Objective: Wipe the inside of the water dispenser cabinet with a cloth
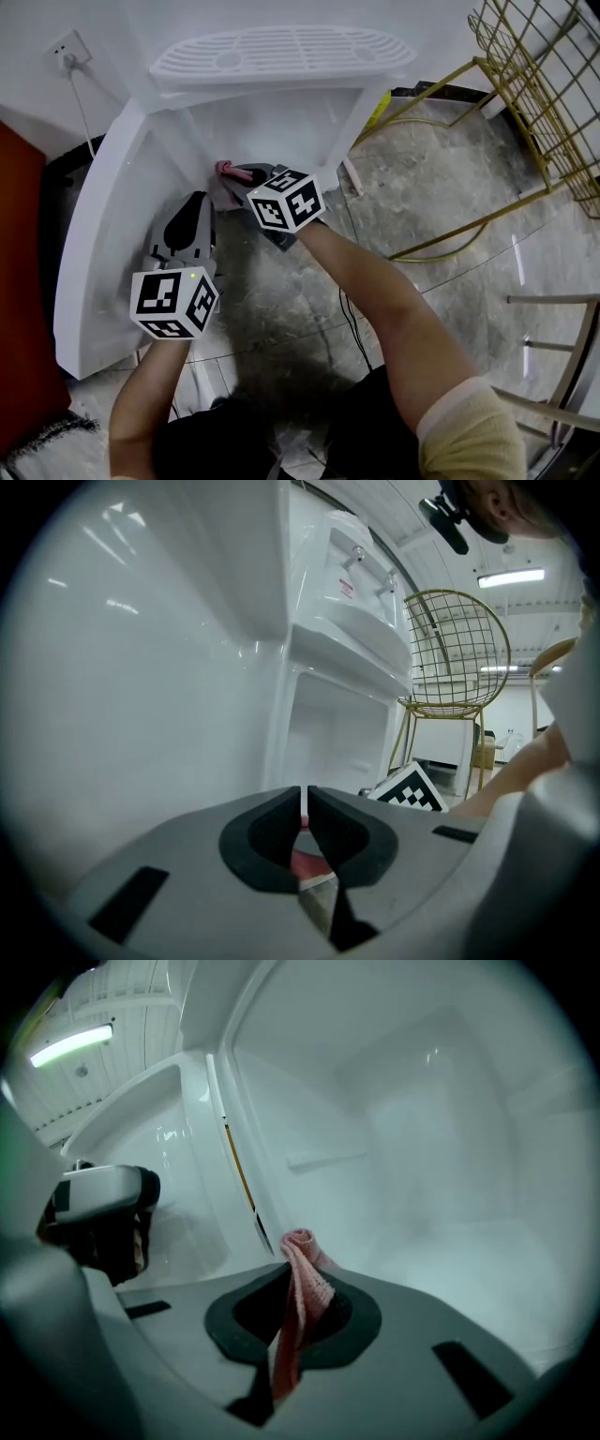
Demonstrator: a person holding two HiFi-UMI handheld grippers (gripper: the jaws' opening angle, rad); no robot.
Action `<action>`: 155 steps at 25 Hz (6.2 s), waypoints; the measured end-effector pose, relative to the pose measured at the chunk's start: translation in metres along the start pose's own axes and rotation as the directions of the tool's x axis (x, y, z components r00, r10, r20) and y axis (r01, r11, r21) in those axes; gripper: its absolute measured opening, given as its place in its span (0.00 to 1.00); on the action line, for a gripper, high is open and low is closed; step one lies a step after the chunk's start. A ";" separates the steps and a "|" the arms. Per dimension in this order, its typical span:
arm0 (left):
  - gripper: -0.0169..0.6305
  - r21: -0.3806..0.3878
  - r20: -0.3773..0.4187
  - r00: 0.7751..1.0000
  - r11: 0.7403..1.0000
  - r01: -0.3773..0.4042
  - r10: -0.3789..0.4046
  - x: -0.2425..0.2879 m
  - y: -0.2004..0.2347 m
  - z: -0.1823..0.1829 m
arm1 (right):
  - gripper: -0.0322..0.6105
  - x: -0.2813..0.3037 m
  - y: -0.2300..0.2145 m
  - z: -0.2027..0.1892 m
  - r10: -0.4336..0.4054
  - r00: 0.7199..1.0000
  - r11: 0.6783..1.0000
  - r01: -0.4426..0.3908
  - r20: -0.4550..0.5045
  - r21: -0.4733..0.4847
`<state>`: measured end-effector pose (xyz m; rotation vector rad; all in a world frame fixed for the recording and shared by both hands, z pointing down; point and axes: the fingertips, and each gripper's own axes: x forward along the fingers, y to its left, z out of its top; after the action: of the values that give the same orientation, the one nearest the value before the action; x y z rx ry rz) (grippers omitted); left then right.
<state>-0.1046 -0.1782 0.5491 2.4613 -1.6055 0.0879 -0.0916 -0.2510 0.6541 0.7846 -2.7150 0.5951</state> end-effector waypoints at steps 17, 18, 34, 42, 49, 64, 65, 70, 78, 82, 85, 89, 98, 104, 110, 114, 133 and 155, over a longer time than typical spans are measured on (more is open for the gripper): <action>0.05 0.004 -0.032 0.999 1.000 0.005 -0.005 0.005 -0.006 -0.013 | 0.10 -0.044 -0.038 0.002 -0.115 0.993 0.993 0.116 -0.027 0.030; 0.05 0.005 -0.032 0.999 1.000 0.007 -0.007 0.006 -0.008 -0.013 | 0.10 -0.049 -0.040 0.012 -0.119 0.993 0.992 0.118 0.008 0.038; 0.05 0.058 0.028 1.000 0.998 -0.005 0.003 -0.001 -0.009 0.012 | 0.10 -0.087 0.006 0.157 -0.072 0.899 0.973 0.159 0.432 -0.169; 0.05 0.066 0.031 1.000 0.998 0.001 -0.003 -0.004 -0.006 0.011 | 0.10 -0.071 0.028 0.173 0.008 0.846 0.986 0.083 0.533 -0.147; 0.05 0.057 0.028 1.000 0.998 0.007 -0.008 -0.005 -0.001 0.007 | 0.10 -0.038 0.012 0.153 -0.023 0.878 0.996 0.062 0.478 -0.065; 0.05 0.042 -0.004 1.000 0.999 0.017 -0.016 0.000 0.002 -0.005 | 0.10 -0.005 -0.025 0.085 -0.105 0.947 0.992 0.079 0.305 0.096; 0.05 0.042 -0.004 1.000 0.999 0.017 -0.017 0.001 0.001 -0.006 | 0.10 -0.003 -0.024 0.081 -0.098 0.952 0.993 0.073 0.291 0.095; 0.05 0.040 -0.009 1.000 0.999 0.018 -0.018 0.001 0.001 -0.007 | 0.10 0.005 -0.018 0.058 -0.069 0.975 0.996 0.053 0.213 0.078; 0.05 0.026 -0.022 1.000 1.000 0.013 -0.013 0.003 0.003 -0.012 | 0.10 0.009 -0.014 0.027 -0.056 0.995 0.998 0.055 0.082 0.013; 0.05 0.022 -0.030 1.000 1.000 0.007 -0.007 0.003 0.004 -0.015 | 0.10 0.008 -0.015 0.014 -0.053 0.998 0.998 0.053 0.022 -0.013; 0.05 0.019 -0.033 0.999 1.000 0.002 -0.001 0.003 0.006 -0.016 | 0.10 0.006 -0.015 0.004 -0.048 0.998 0.998 0.047 -0.027 -0.033; 0.05 0.025 -0.043 0.999 1.000 0.005 -0.004 0.003 0.004 -0.018 | 0.10 0.004 -0.015 -0.011 -0.049 0.995 0.998 0.047 -0.087 -0.030; 0.05 0.028 -0.055 0.998 1.000 0.005 -0.003 0.002 -0.002 -0.018 | 0.10 -0.018 -0.017 -0.022 -0.072 0.984 0.996 0.063 -0.160 -0.056; 0.05 0.053 -0.068 0.998 0.999 0.007 -0.003 -0.004 -0.006 -0.017 | 0.10 -0.042 -0.014 -0.005 -0.097 0.988 0.993 0.088 -0.123 -0.078; 0.05 0.040 -0.048 0.999 0.999 0.015 -0.013 0.003 -0.017 -0.013 | 0.10 -0.082 -0.015 0.030 -0.170 0.984 0.962 0.154 -0.051 -0.225; 0.05 0.038 -0.041 0.999 0.999 0.012 -0.010 0.005 -0.018 -0.010 | 0.10 -0.104 -0.009 0.054 -0.213 0.977 0.919 0.203 0.009 -0.338; 0.05 0.169 0.046 0.997 0.984 0.046 -0.055 0.020 -0.029 0.053 | 0.10 -0.154 0.003 0.125 -0.456 0.844 0.299 0.443 0.281 -0.845; 0.05 0.075 0.116 0.993 0.997 0.014 -0.022 0.024 -0.005 0.045 | 0.10 -0.180 -0.048 0.151 -0.666 0.501 -0.372 0.420 0.553 -0.828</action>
<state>-0.0930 -0.2073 0.5087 2.5804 -1.6543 0.0010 0.0642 -0.2750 0.4731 1.2535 -1.2636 -1.3595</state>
